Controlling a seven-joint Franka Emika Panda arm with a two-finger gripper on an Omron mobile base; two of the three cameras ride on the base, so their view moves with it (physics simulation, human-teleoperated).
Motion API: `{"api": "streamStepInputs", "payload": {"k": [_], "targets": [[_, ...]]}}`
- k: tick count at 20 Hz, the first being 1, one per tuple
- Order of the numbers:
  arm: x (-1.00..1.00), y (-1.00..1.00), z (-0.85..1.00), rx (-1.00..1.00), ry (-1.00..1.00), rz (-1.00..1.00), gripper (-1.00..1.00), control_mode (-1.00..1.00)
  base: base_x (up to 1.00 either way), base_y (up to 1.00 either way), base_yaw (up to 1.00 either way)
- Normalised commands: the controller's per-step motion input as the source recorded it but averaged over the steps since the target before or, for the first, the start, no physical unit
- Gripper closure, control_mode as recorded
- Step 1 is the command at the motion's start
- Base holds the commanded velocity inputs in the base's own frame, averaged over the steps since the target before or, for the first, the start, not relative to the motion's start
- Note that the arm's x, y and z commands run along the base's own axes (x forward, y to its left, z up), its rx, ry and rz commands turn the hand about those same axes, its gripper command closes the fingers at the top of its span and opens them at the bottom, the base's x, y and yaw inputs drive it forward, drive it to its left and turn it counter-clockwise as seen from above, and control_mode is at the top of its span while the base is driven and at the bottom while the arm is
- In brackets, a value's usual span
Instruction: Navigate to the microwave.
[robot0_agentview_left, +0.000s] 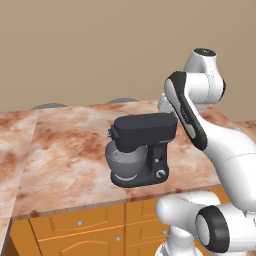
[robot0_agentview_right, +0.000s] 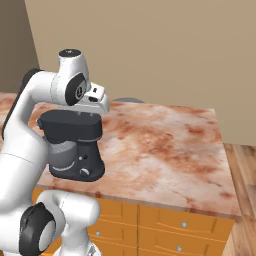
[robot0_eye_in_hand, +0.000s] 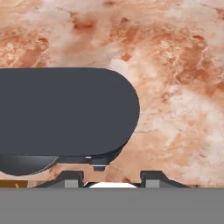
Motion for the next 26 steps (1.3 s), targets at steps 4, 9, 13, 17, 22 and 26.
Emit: {"api": "streamStepInputs", "payload": {"k": [4,9,13,17,22,26], "targets": [[-0.24,0.0,0.0,0.0,-0.01,0.0,-1.0,-1.0,0.0,0.0,0.0],[-0.82,0.0,0.0,0.0,-0.09,0.0,-1.0,-1.0,0.0,0.0,0.0],[-0.93,0.06,0.14,0.0,-0.05,0.0,-1.0,-1.0,0.0,0.0,0.0],[-0.51,0.09,0.25,0.0,0.0,0.0,-1.0,-1.0,0.0,0.0,0.0],[-0.01,0.19,0.07,0.0,0.0,0.0,-1.0,-1.0,0.0,0.0,0.0],[-0.03,0.12,0.0,0.0,0.01,0.0,-1.0,-1.0,0.0,0.0,0.0]]}}
